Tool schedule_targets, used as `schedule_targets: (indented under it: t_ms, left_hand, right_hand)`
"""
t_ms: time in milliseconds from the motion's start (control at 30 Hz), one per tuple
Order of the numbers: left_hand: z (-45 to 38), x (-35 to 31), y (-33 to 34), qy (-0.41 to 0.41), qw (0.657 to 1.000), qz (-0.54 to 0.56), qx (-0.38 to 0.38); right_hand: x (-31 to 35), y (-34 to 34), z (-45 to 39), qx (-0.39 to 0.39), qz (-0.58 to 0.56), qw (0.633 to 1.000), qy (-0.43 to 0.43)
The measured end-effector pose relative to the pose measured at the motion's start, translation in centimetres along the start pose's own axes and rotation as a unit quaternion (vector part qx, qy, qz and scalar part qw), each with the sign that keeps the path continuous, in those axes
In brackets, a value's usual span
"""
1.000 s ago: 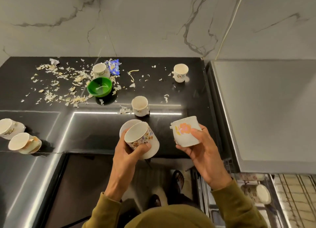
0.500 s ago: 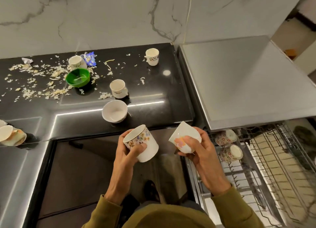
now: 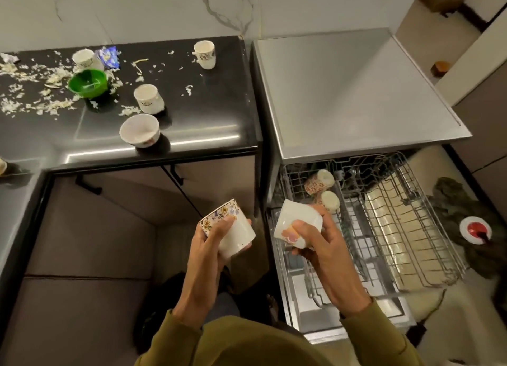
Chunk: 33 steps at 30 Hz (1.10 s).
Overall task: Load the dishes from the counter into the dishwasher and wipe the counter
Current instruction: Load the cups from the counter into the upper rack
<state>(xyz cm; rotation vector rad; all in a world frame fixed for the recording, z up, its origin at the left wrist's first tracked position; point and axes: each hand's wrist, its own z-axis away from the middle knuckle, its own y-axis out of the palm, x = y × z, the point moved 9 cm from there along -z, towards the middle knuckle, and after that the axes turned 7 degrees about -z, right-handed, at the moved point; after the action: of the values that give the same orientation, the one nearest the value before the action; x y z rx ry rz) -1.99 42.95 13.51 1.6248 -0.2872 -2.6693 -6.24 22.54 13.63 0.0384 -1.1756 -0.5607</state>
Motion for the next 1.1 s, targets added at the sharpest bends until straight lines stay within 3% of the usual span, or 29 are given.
schedule_targets:
  t_ms: [367,633,967,1100]
  left_hand:
    - [3.4,3.1,2.0,-0.035,0.997,0.012,0.071]
    - [5.4,4.9,3.4,-0.056,0.99,-0.013,0.131]
    - [6.6,7.0,8.4,-0.082,0.99,-0.017,0.113]
    - [6.0,7.8,11.8,-0.092,0.993,-0.005,0.074]
  right_hand:
    - [-3.3,-4.8,6.7,-0.093,0.019,0.995,0.013]
    - [-3.6,-6.8,9.8,-0.138,0.05,0.989,-0.023]
    - [-2.6,-14.0,7.9,-0.155,0.085,0.984,-0.02]
    - [-1.5,-18.4,5.2,-0.143,0.096,0.985,-0.012]
